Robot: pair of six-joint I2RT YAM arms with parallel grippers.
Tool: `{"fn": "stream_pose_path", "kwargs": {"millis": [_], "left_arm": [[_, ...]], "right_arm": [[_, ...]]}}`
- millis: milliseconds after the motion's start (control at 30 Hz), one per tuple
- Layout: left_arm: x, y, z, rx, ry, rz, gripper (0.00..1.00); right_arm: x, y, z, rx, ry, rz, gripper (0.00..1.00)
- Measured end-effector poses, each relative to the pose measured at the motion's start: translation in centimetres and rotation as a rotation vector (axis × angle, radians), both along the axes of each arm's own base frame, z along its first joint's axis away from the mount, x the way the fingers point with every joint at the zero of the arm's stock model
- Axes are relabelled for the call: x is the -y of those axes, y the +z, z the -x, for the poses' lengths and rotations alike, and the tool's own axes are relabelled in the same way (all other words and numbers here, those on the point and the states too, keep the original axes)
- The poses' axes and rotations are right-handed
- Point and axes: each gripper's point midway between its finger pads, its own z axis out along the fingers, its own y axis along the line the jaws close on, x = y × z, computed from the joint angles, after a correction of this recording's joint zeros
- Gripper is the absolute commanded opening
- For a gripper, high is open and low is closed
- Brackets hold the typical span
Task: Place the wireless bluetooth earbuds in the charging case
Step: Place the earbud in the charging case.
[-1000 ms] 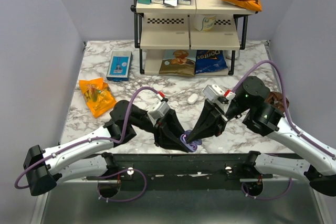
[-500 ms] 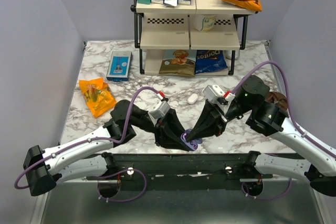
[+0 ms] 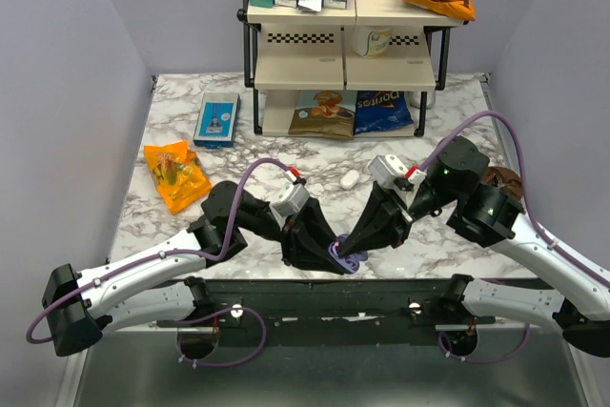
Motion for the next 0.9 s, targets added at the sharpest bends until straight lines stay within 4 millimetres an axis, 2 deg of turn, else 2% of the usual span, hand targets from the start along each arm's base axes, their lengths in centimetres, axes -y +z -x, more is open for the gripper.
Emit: {"fn": "stream_pose_path", "kwargs": {"millis": [767,900], "left_arm": [[0.00,0.36,-0.01,0.007,0.001,0.006,0.00],[0.00,0.37,0.00,0.007,0.000,0.006,0.00]], "right_arm": [[0.36,0.12,0.32,0.002,0.007,-0.001,0.03],[0.30,0.14,0.29,0.001,0.008,0.000,0.01]]}}
